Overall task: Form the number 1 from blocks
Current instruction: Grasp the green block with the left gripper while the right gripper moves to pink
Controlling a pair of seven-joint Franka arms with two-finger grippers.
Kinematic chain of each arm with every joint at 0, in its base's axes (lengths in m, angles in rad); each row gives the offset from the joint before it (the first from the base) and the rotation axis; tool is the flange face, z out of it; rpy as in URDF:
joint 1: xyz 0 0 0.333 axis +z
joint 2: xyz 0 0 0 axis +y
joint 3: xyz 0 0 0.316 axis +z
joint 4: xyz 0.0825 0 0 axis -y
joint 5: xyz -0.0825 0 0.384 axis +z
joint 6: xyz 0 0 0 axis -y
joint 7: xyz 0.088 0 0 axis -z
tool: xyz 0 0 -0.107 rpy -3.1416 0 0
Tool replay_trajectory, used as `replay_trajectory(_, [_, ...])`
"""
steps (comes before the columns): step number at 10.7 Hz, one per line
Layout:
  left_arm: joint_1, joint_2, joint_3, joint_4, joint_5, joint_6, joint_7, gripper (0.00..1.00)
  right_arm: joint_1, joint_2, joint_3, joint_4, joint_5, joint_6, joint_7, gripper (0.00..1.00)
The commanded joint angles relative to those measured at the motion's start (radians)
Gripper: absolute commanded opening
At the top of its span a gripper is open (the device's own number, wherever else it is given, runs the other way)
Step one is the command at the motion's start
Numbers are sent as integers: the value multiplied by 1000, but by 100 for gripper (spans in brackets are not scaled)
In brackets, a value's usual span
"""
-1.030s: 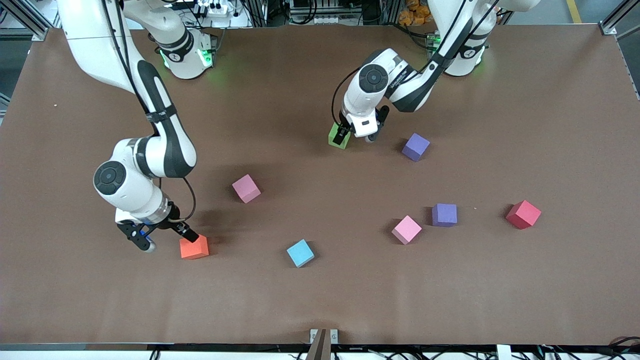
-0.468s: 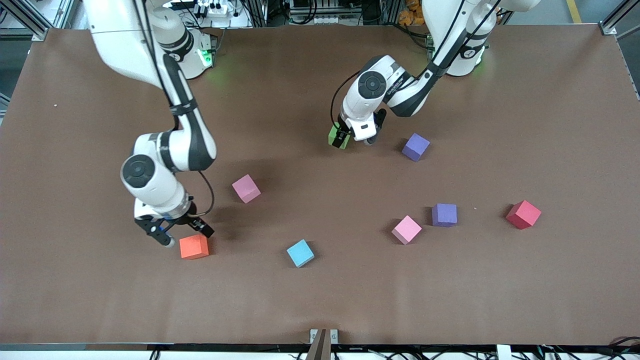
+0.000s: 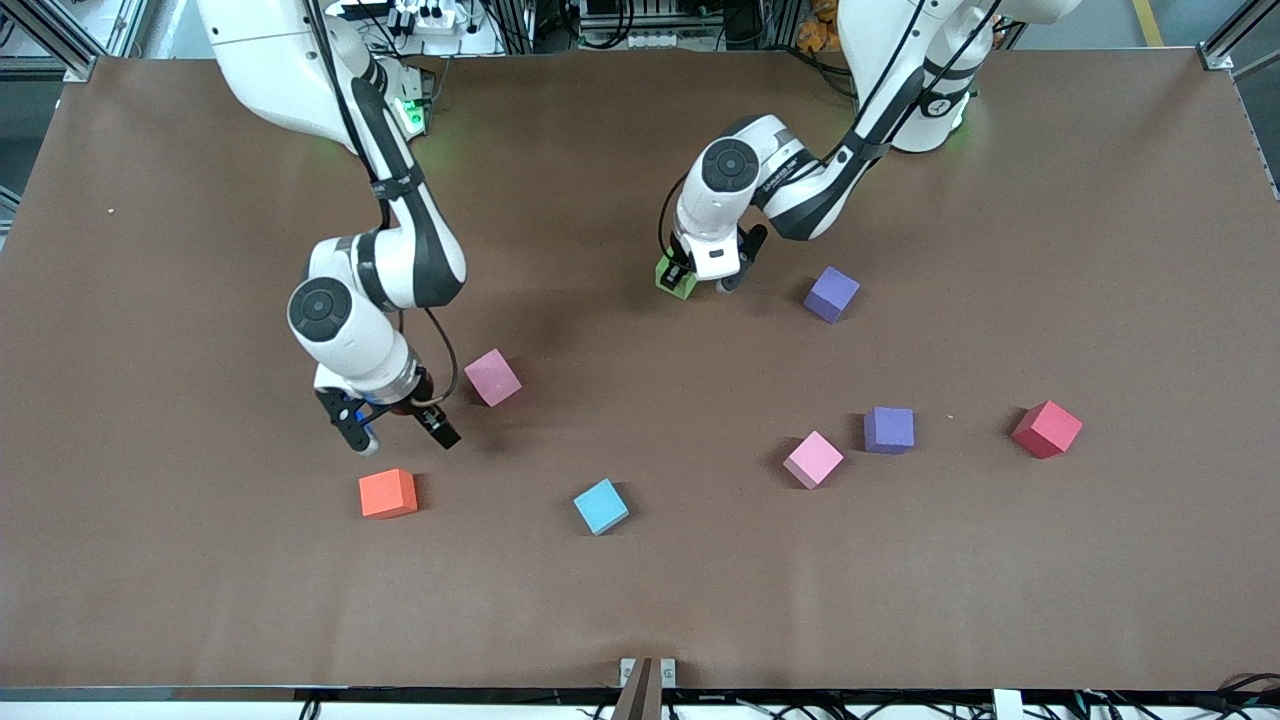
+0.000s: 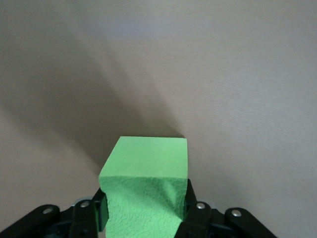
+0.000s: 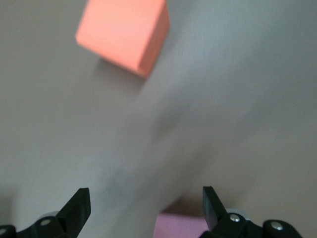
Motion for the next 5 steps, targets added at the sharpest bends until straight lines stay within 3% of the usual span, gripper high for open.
replay_trajectory(1, [-40,-23,-21,-2,81,-3,78,0,21,-63,25,-113,45,76,62,100])
replay_trajectory(5, [-178,-23,-69,1,83,-15,206,0,7,-98,48,-181,45,82,30,100])
